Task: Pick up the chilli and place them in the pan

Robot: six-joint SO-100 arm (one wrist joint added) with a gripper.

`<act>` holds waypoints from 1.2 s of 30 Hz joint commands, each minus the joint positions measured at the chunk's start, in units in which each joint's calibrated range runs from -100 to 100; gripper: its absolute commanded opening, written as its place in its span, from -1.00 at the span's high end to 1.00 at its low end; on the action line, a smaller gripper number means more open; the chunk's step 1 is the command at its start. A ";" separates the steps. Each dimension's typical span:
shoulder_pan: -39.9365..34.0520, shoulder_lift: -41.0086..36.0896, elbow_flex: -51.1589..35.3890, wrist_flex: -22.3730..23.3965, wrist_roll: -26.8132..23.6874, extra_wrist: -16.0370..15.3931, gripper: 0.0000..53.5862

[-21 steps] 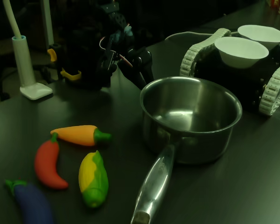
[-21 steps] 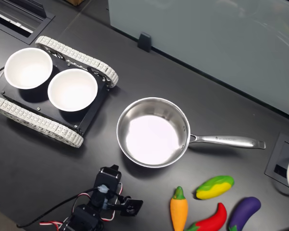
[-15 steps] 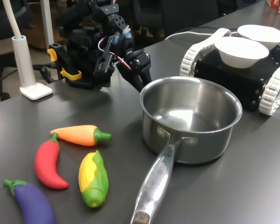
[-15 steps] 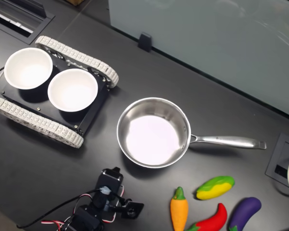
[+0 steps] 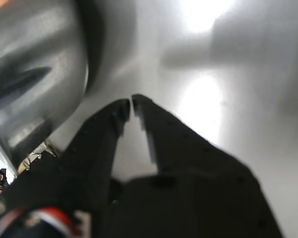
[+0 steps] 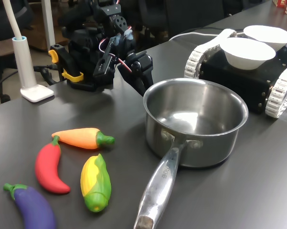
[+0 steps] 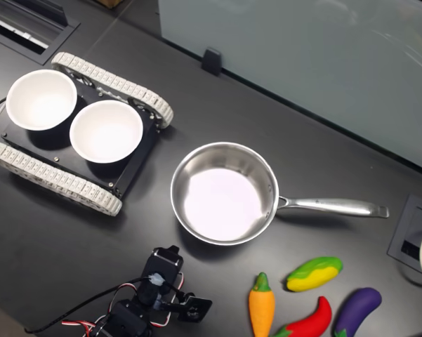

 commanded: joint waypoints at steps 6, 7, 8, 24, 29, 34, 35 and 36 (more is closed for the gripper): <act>0.89 -0.92 -3.46 0.28 -0.49 -0.62 0.99; 0.77 -0.92 -3.46 0.28 -0.44 -0.62 0.99; 0.43 -0.92 -3.46 0.28 -0.34 -0.62 0.99; -0.60 -0.92 -5.45 1.99 0.49 0.13 0.99; 2.04 -0.92 -7.82 4.20 1.86 -1.21 0.99; 3.30 1.19 -10.36 6.59 2.78 -1.80 0.99; 3.64 2.37 -10.73 6.42 3.08 -2.30 0.99; 3.99 3.39 -11.09 6.17 3.13 -2.64 0.99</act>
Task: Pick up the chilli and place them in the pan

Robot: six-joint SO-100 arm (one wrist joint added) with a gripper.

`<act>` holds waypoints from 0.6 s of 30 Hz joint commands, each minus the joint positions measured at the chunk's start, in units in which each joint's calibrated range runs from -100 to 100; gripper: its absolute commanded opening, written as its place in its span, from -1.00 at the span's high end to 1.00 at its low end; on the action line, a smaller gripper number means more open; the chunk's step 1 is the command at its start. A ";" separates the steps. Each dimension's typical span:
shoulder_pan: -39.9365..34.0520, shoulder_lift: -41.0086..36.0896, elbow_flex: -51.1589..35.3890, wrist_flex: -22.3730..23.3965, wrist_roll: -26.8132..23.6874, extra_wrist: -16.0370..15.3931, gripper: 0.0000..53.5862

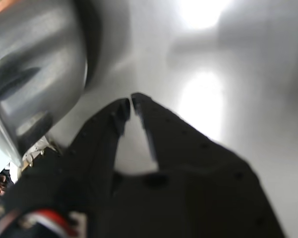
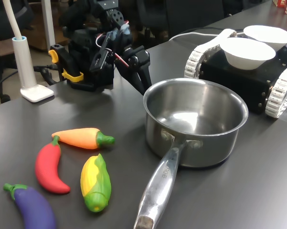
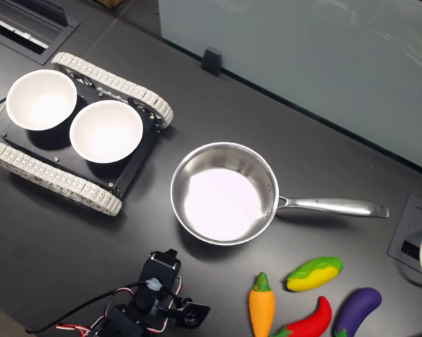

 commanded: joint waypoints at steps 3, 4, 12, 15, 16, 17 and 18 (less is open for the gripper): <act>4.07 6.25 -7.66 -0.04 1.42 -2.20 0.99; 5.22 7.60 -8.75 -0.21 1.86 -2.79 0.99; 12.90 16.71 -18.38 0.13 4.59 -4.22 0.99; 14.74 19.08 -22.29 1.58 5.42 -4.47 0.99; 15.20 19.75 -23.38 1.92 5.62 -4.56 0.99; 15.77 20.26 -24.65 2.35 5.81 -4.64 0.99; 16.12 21.10 -25.74 2.69 5.96 -4.64 0.99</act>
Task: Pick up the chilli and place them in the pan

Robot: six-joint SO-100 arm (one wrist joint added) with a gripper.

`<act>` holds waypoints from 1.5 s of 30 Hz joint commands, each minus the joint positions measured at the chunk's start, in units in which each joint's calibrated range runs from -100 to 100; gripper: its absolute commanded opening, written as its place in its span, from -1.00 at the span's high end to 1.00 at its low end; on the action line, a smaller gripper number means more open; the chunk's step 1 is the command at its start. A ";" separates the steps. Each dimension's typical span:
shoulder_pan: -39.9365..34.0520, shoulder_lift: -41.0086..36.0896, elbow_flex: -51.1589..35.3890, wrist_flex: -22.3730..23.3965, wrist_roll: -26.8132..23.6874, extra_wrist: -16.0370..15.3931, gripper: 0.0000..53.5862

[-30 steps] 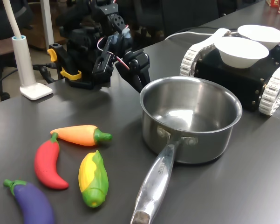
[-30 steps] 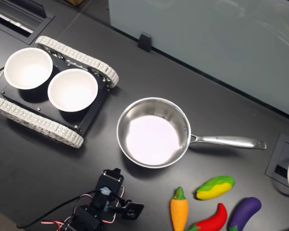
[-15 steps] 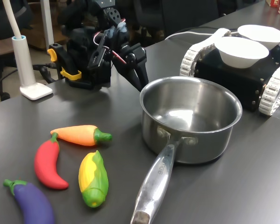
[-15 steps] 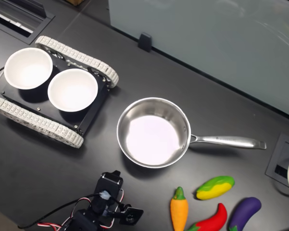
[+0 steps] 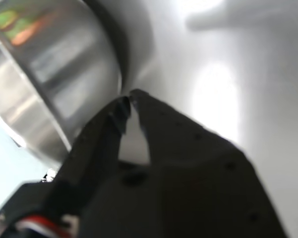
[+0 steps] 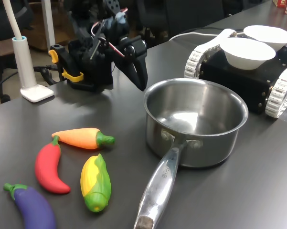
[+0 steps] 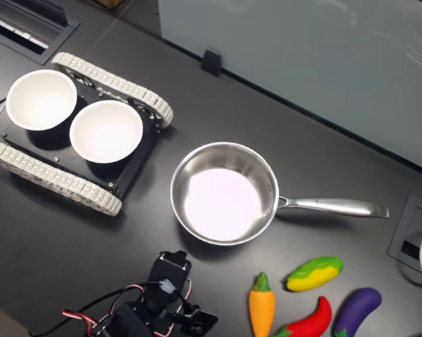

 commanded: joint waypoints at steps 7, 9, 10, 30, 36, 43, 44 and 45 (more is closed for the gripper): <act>6.02 8.40 -17.81 4.74 1.51 -0.96 0.99; 8.08 10.76 -20.99 5.51 1.81 -1.46 0.99; 9.23 11.94 -22.54 5.76 1.90 -1.71 0.99; 36.18 29.23 -56.07 10.37 4.98 -8.44 0.99; 41.46 35.31 -65.61 10.37 4.88 -8.52 0.99; 45.81 41.89 -74.61 10.37 5.57 -8.69 0.98; 46.73 42.98 -75.79 10.37 5.91 -8.94 0.97; 47.88 44.00 -76.88 10.37 6.30 -9.45 0.96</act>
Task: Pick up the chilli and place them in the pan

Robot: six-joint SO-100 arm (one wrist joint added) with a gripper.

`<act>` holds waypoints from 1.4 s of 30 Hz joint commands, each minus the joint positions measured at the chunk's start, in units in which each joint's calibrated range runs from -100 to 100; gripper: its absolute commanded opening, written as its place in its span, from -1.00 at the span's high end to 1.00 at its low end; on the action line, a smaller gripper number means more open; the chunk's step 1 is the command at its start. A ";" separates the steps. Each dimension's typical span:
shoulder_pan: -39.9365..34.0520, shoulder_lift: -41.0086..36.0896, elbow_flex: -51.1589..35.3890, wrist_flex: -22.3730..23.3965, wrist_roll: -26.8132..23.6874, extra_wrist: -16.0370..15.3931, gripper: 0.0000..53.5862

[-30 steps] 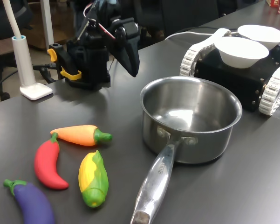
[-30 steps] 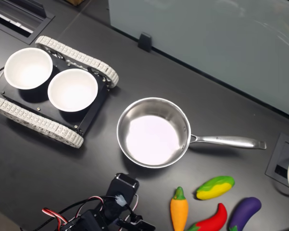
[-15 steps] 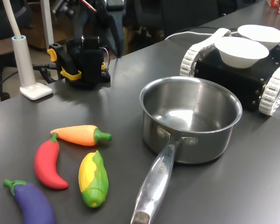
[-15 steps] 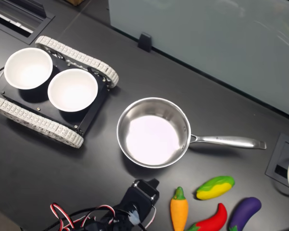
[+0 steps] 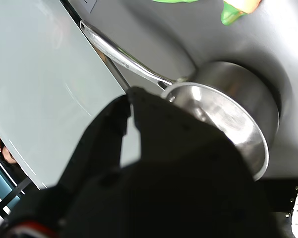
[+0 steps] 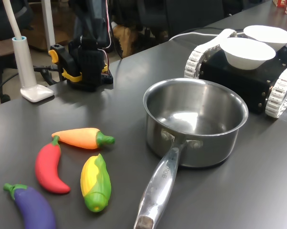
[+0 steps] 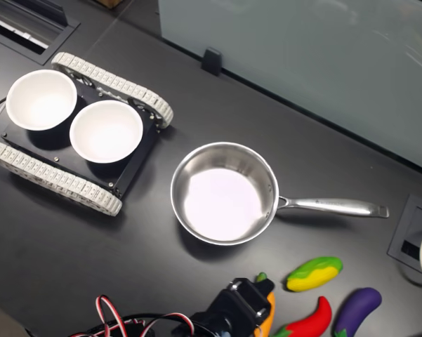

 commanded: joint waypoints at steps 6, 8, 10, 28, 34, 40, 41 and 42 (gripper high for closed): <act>8.58 10.76 -14.19 0.51 3.27 -3.07 0.95; 9.61 12.96 -15.73 0.42 4.15 -3.41 0.95; 10.76 14.64 -16.28 0.42 5.23 -3.99 0.93; 18.10 31.26 -22.00 0.42 16.26 -6.43 0.38; 19.93 35.65 -22.36 0.42 19.54 -6.43 0.19; 21.19 40.03 -22.91 0.42 23.79 -6.35 -0.05; 21.54 40.79 -23.09 0.42 24.76 -6.35 -0.06; 21.77 41.47 -23.18 0.42 25.69 -6.26 -0.07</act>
